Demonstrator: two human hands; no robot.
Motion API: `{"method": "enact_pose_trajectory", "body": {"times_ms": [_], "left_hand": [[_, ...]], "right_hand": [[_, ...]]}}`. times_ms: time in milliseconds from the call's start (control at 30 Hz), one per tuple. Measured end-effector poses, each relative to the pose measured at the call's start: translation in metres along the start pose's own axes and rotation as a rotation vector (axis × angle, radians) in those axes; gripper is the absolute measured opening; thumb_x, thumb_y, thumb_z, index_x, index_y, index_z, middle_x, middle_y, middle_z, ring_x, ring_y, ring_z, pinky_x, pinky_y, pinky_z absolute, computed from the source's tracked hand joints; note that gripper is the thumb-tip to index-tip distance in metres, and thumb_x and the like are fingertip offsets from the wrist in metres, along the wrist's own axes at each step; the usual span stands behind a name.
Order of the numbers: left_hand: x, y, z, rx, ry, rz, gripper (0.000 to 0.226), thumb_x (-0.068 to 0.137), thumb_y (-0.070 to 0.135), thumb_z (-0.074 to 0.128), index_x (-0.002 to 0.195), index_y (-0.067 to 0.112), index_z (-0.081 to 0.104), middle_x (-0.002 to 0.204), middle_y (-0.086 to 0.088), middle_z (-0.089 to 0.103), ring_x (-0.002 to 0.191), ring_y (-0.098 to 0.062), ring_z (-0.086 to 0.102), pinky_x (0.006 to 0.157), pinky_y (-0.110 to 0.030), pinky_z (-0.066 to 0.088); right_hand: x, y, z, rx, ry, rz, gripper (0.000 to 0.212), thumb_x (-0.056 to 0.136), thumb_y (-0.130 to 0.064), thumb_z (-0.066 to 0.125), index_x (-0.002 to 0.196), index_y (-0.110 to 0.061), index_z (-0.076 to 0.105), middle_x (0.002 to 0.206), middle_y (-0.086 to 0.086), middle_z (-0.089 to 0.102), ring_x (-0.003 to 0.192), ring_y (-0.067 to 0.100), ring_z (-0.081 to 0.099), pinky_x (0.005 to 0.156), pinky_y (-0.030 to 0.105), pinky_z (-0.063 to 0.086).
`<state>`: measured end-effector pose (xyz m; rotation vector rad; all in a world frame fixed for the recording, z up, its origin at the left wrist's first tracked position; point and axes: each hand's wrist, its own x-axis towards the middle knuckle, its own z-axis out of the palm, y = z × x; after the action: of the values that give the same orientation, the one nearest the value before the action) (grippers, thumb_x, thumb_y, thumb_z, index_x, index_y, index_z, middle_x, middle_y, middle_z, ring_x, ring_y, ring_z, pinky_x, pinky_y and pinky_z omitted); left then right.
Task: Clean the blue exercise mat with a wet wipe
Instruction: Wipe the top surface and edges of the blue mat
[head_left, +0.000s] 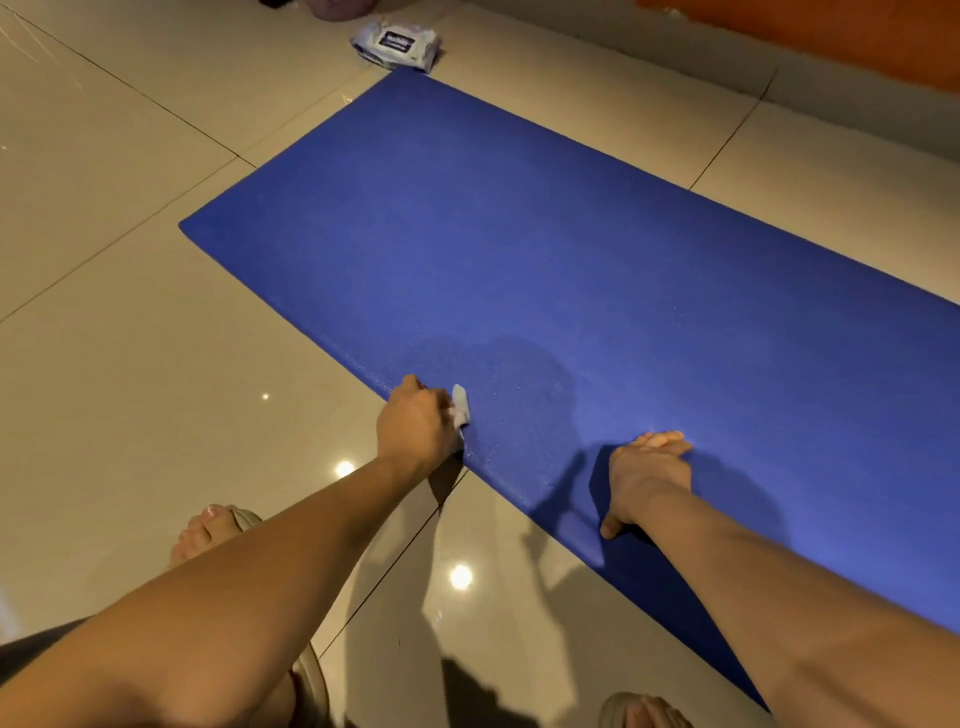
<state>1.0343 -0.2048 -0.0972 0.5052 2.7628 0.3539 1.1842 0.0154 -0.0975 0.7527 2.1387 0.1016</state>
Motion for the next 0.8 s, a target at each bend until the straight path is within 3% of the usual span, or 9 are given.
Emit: {"method": "enact_pose_trajectory", "body": {"times_ms": [67,167,267,433,600,667,800], "left_hand": [[0.001,-0.001,0.004,-0.053,0.072,-0.043,0.017,0.097,0.025,0.064,0.112,0.015,0.065,0.109,-0.009,0.062,0.087,-0.026,0.062,0.070,-0.034,0.049],[-0.007,0.004,0.015,-0.117,0.066,-0.018,0.010,0.101,0.019,0.057,0.100,0.010,0.061,0.095,-0.009,0.061,0.075,-0.025,0.057,0.060,-0.029,0.036],[-0.021,0.014,0.021,-0.240,0.025,-0.019,0.015,0.100,0.027,0.058,0.093,0.014,0.064,0.087,-0.003,0.062,0.072,-0.019,0.059,0.065,-0.029,0.042],[-0.035,0.029,0.025,-0.340,-0.198,0.032,0.016,0.096,0.032,0.065,0.089,0.017,0.067,0.081,0.002,0.069,0.075,-0.014,0.066,0.075,-0.029,0.057],[-0.070,0.051,0.036,-0.284,-0.388,0.201,0.029,0.087,0.033,0.055,0.069,0.011,0.052,0.067,-0.004,0.061,0.069,-0.031,0.058,0.065,-0.035,0.049],[-0.072,0.054,0.033,-0.234,-0.370,0.208,0.028,0.088,0.030,0.052,0.072,0.007,0.052,0.071,-0.009,0.062,0.070,-0.033,0.056,0.065,-0.036,0.048],[-0.044,0.037,0.018,-0.159,-0.177,0.137,0.018,0.091,0.020,0.059,0.077,0.008,0.060,0.078,-0.012,0.067,0.077,-0.036,0.063,0.071,-0.043,0.054]], "right_hand": [[0.003,0.001,0.002,0.001,0.000,-0.005,0.157,0.053,-0.071,0.087,0.155,0.012,0.001,0.157,0.042,0.009,0.144,0.061,0.015,0.113,0.055,0.039],[0.006,-0.001,0.004,-0.012,0.000,-0.012,0.157,0.051,-0.074,0.086,0.156,0.010,0.004,0.157,0.042,0.011,0.143,0.062,0.017,0.112,0.057,0.039],[0.001,0.001,0.003,-0.011,0.013,-0.019,0.156,0.053,-0.072,0.087,0.155,0.011,0.004,0.157,0.042,0.011,0.144,0.060,0.018,0.111,0.054,0.042],[-0.012,0.007,-0.004,0.012,0.029,-0.030,0.152,0.058,-0.070,0.086,0.154,0.012,0.002,0.157,0.041,0.010,0.147,0.056,0.017,0.110,0.048,0.044],[-0.016,0.008,-0.007,0.055,-0.010,-0.005,0.152,0.059,-0.065,0.089,0.154,0.011,-0.001,0.159,0.038,0.005,0.149,0.055,0.011,0.115,0.051,0.037],[-0.015,0.007,-0.009,0.044,-0.006,-0.003,0.149,0.058,-0.063,0.090,0.155,0.010,0.002,0.159,0.036,0.007,0.149,0.055,0.011,0.115,0.052,0.036],[-0.014,0.006,-0.013,0.032,-0.015,0.004,0.146,0.056,-0.061,0.092,0.156,0.006,0.010,0.159,0.035,0.010,0.148,0.055,0.012,0.116,0.055,0.033]]}}
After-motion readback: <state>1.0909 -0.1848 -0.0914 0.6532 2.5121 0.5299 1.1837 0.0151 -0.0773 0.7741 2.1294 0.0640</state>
